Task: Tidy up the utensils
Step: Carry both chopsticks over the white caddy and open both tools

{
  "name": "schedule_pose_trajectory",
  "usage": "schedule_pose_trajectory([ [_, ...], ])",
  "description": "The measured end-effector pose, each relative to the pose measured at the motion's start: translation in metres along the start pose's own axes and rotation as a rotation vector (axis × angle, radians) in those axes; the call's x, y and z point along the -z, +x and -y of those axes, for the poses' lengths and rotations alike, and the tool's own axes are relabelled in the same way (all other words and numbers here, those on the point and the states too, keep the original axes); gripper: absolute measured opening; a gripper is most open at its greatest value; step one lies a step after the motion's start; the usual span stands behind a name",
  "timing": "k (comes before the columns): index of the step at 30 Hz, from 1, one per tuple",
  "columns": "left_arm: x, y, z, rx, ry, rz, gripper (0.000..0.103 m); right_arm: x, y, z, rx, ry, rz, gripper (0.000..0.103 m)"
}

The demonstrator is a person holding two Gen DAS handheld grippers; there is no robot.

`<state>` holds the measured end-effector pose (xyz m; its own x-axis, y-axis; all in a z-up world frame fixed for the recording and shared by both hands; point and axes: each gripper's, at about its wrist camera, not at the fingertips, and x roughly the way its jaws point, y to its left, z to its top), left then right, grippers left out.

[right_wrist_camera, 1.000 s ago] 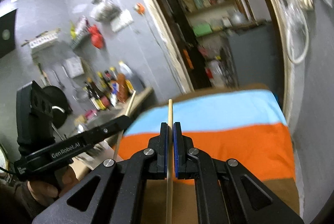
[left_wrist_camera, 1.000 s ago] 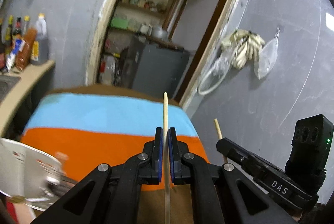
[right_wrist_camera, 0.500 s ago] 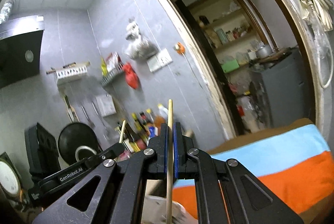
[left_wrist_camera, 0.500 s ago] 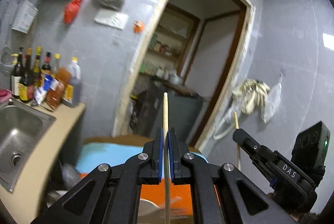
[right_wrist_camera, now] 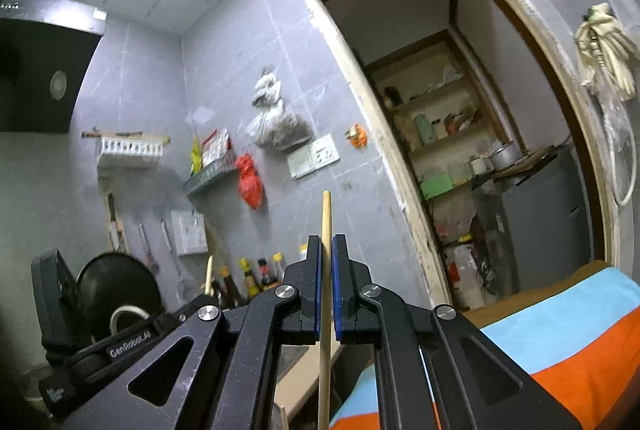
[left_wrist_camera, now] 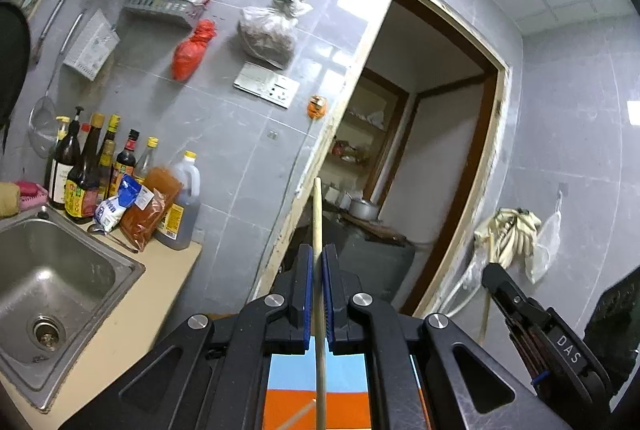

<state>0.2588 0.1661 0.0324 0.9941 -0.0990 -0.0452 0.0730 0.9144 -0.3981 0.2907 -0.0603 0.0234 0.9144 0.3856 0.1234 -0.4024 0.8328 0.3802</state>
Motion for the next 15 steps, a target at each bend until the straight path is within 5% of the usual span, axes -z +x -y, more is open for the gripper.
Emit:
schedule_pose_trajectory([
  [8, 0.02, 0.001, -0.031, -0.039, -0.08, 0.042, 0.005, 0.021, 0.001, 0.006, 0.056, 0.003, 0.038, 0.005],
  [15, 0.035, 0.006, -0.032, -0.055, -0.048, 0.048, 0.005, 0.033, 0.007, 0.007, 0.056, -0.026, 0.028, 0.004],
])
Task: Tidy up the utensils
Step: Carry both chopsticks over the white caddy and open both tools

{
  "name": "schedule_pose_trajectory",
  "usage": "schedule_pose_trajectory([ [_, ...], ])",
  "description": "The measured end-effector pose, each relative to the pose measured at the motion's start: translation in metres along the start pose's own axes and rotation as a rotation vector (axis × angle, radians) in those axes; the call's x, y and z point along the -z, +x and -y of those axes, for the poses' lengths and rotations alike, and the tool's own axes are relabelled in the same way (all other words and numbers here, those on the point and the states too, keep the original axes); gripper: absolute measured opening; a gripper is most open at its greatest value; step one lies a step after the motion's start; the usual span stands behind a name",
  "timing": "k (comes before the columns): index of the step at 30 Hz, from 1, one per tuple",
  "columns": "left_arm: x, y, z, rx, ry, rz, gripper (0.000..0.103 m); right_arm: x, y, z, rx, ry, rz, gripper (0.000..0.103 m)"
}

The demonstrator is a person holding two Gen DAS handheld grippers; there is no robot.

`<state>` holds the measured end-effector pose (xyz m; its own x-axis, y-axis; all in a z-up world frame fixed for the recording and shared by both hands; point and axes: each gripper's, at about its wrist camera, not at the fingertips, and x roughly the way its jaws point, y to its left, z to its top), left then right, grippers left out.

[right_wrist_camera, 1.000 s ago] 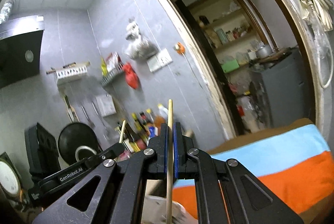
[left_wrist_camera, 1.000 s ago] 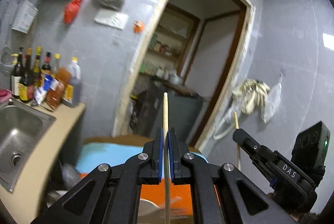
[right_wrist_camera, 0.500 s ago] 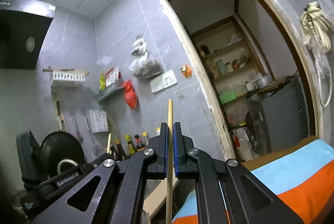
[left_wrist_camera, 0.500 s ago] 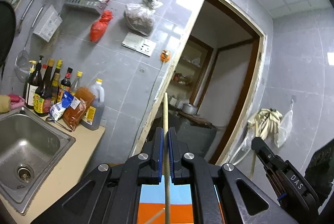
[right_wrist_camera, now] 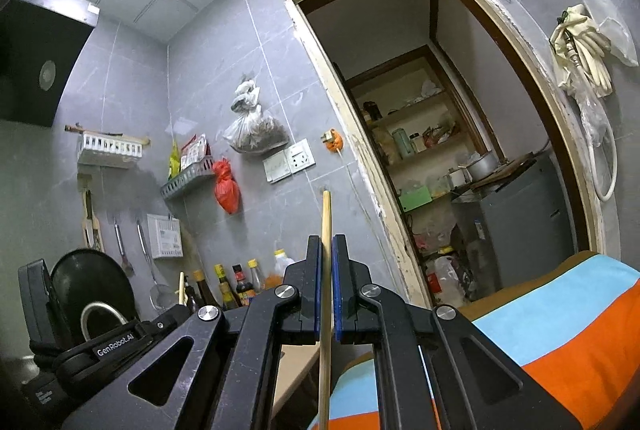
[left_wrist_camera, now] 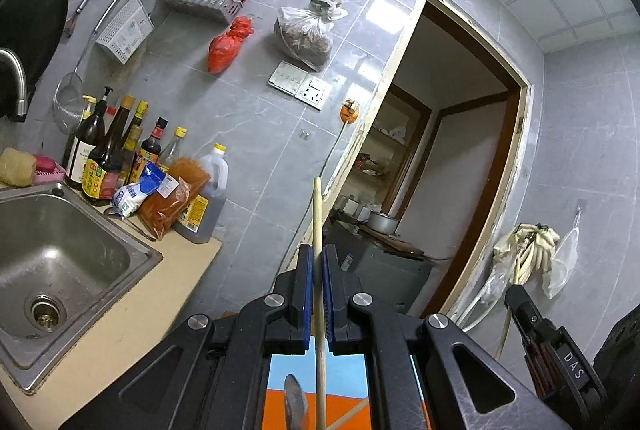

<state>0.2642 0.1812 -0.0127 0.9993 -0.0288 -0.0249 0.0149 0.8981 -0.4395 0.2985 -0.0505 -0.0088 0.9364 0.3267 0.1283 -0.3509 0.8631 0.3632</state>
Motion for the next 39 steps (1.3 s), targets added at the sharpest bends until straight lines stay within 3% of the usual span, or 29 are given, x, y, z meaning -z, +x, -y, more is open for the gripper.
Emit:
schedule_pose_trajectory([
  [17, 0.013, -0.007, 0.007, -0.029, 0.107, 0.016, 0.005, 0.008, 0.008, 0.004, 0.001, -0.026, -0.034, 0.005],
  [39, 0.019, -0.007, 0.009, -0.035, 0.13, -0.09, 0.007, 0.007, -0.004, 0.008, 0.01, -0.033, -0.068, 0.006],
])
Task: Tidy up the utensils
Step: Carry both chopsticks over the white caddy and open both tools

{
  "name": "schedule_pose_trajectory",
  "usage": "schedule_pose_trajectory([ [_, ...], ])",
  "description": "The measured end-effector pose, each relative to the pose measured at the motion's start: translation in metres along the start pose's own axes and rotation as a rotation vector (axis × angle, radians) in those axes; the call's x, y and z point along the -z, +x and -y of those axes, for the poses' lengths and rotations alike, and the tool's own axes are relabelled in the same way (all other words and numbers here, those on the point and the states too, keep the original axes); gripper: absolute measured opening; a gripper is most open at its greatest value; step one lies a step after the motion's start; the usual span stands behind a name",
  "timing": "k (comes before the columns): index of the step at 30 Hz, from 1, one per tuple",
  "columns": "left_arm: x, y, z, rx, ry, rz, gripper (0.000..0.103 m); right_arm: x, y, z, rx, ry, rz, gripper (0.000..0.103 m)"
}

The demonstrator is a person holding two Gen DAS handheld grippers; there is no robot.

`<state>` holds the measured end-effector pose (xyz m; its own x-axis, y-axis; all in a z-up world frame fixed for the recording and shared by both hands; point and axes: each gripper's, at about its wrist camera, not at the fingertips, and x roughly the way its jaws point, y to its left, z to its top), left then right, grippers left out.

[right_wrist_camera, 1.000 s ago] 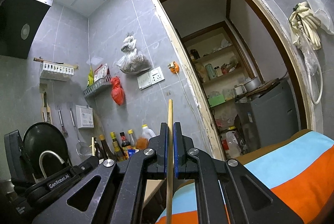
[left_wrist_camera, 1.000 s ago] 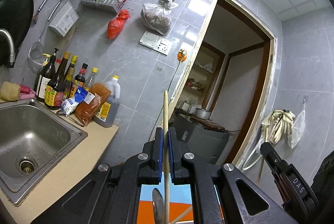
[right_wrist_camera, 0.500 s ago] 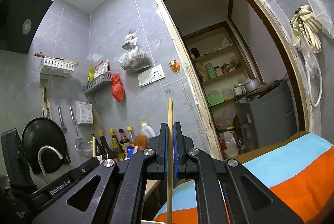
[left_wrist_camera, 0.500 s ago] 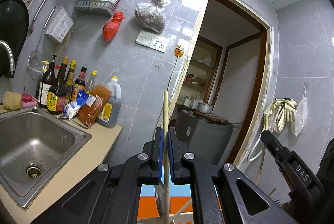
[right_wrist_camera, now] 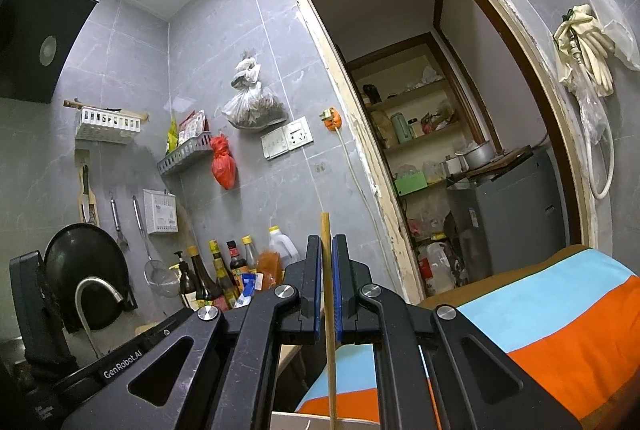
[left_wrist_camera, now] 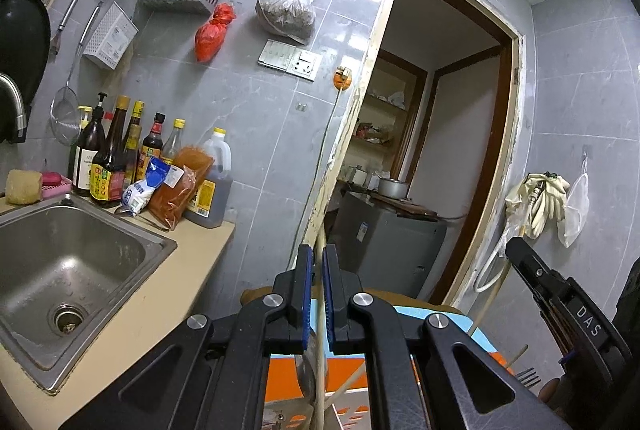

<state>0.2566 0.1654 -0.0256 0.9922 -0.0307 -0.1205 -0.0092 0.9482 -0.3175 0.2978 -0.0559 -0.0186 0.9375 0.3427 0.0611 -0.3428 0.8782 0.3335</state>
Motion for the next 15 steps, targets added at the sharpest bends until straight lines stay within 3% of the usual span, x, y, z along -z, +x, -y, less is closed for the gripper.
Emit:
schedule_pose_trajectory([
  [3, 0.0, -0.002, 0.0, -0.01, -0.003, -0.004, 0.024, -0.002, -0.004, 0.001, 0.006, 0.001, -0.009, 0.019],
  [5, -0.002, -0.005, -0.001, -0.01, -0.021, 0.001, 0.03, -0.006, -0.006, 0.002, 0.011, 0.002, -0.013, 0.024],
  [12, -0.015, -0.013, 0.008, -0.029, 0.006, -0.012, 0.038, -0.023, -0.017, 0.002, 0.041, -0.017, -0.046, 0.025],
  [15, -0.021, -0.018, 0.014, -0.029, 0.019, -0.03, 0.042, -0.031, -0.024, 0.002, 0.063, -0.023, -0.07, 0.031],
])
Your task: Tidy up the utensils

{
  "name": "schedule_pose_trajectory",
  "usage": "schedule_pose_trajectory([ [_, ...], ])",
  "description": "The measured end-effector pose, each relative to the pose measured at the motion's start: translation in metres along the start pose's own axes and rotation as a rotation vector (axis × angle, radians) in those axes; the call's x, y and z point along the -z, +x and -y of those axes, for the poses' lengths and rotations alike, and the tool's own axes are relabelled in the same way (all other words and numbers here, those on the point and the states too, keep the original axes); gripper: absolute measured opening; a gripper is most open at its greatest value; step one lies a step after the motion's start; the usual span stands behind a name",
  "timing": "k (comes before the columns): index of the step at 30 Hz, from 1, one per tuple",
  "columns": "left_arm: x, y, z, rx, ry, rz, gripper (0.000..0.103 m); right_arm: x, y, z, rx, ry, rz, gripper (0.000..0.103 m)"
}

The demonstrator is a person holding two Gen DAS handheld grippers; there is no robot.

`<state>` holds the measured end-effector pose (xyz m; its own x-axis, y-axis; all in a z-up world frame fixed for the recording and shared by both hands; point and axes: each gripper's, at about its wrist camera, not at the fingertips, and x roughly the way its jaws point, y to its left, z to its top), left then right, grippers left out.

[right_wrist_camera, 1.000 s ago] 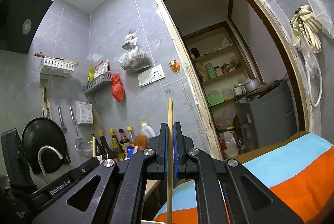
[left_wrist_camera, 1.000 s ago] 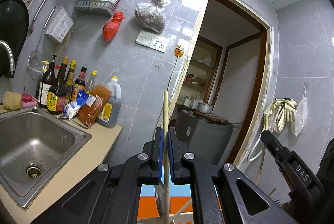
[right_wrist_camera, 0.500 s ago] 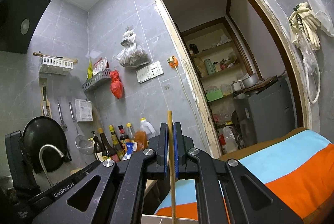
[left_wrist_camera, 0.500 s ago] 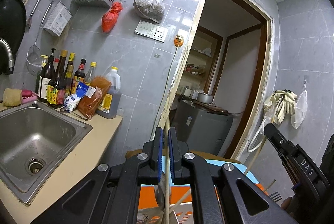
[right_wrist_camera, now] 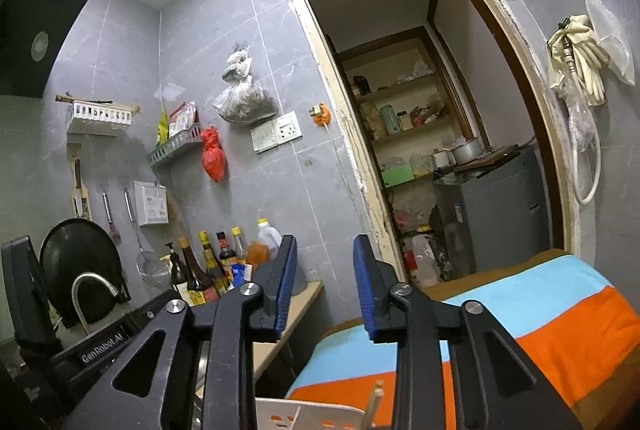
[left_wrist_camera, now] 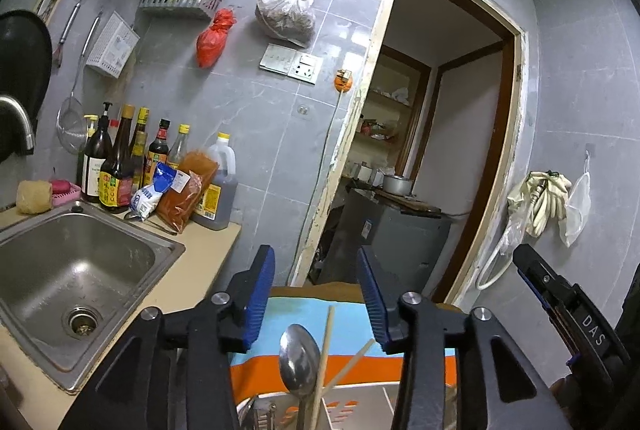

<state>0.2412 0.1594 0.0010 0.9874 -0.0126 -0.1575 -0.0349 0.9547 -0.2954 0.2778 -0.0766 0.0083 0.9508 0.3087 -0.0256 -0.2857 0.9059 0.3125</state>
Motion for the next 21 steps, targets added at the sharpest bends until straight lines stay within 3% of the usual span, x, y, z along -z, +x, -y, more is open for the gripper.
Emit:
schedule_pose_trajectory([
  [4, -0.004, -0.006, 0.007, 0.003, 0.015, -0.048, 0.045, -0.01, -0.014, 0.001, 0.034, -0.023, -0.039, 0.032],
  [11, -0.001, -0.022, 0.025, 0.029, 0.072, -0.142, 0.057, -0.024, -0.045, 0.006, 0.075, -0.058, -0.1, 0.05],
  [21, 0.004, -0.055, 0.054, 0.047, 0.111, -0.256, 0.086, -0.042, -0.095, 0.027, 0.109, -0.104, -0.184, 0.076],
])
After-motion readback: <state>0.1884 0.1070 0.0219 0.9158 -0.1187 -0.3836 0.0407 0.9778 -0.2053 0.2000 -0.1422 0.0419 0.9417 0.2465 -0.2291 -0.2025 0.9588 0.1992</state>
